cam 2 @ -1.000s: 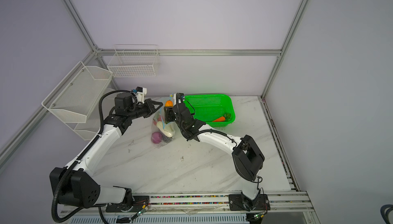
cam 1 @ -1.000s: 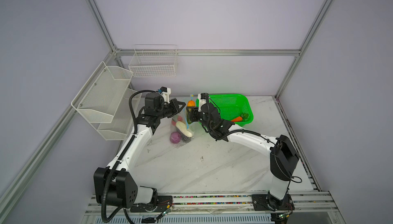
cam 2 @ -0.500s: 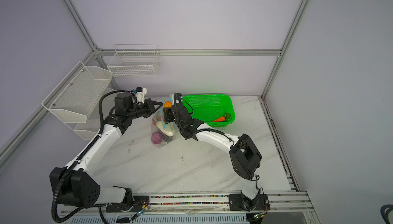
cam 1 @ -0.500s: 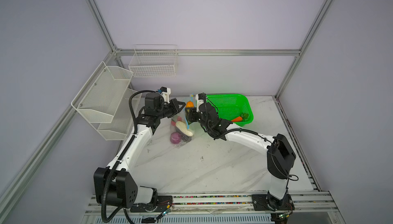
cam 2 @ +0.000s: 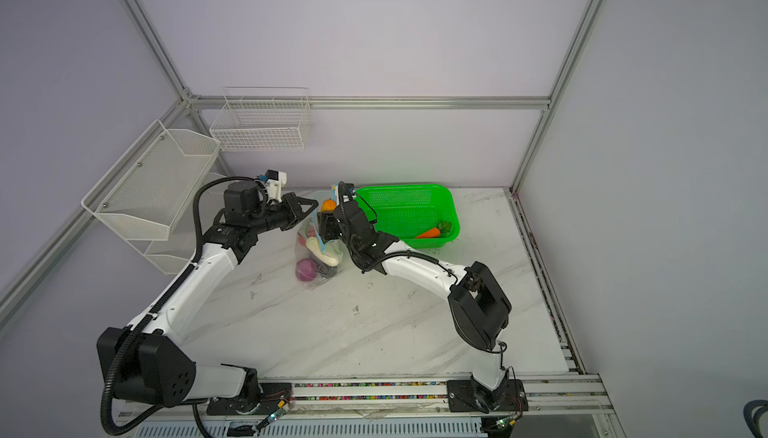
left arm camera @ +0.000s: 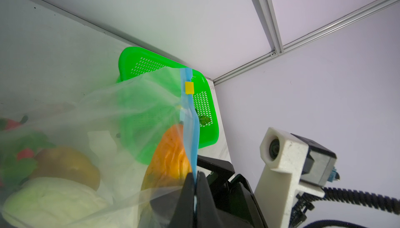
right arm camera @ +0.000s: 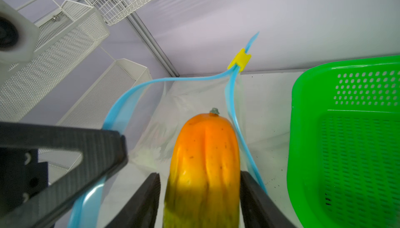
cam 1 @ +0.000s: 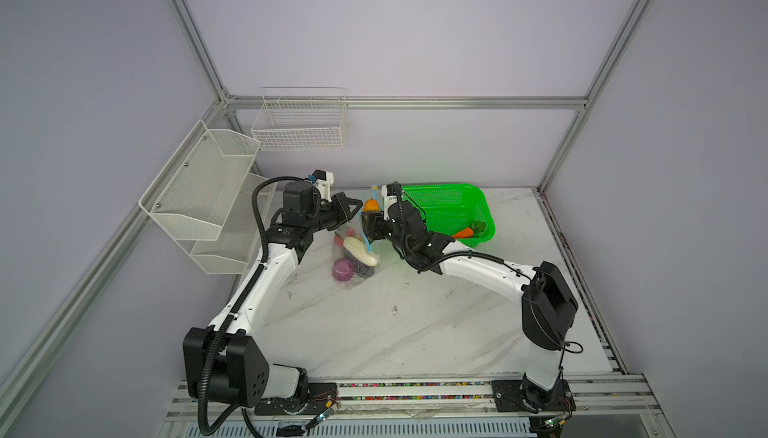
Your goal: Place the food in the zip-top bag and seal the zipper
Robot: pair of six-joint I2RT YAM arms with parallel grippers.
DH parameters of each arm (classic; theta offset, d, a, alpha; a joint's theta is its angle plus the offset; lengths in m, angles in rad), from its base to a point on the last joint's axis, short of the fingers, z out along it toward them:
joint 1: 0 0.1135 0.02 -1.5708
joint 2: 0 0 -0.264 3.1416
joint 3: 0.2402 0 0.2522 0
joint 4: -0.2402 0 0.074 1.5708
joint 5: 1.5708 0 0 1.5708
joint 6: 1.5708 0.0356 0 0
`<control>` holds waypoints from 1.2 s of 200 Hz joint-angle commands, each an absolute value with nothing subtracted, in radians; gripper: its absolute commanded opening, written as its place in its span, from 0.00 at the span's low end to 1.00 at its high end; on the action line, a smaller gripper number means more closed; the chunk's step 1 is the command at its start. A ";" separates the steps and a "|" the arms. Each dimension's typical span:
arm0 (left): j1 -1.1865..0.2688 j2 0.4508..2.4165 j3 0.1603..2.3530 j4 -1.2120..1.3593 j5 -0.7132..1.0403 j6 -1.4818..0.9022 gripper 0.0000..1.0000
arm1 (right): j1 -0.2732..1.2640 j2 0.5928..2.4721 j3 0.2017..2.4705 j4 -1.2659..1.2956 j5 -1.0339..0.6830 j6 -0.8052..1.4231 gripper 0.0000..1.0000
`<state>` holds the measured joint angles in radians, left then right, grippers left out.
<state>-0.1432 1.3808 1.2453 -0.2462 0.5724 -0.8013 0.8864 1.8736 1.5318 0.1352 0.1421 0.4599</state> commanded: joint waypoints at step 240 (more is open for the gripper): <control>-0.141 1.357 1.241 -0.172 0.590 -0.807 0.00 | 0.893 1.830 1.625 0.078 0.196 0.422 0.74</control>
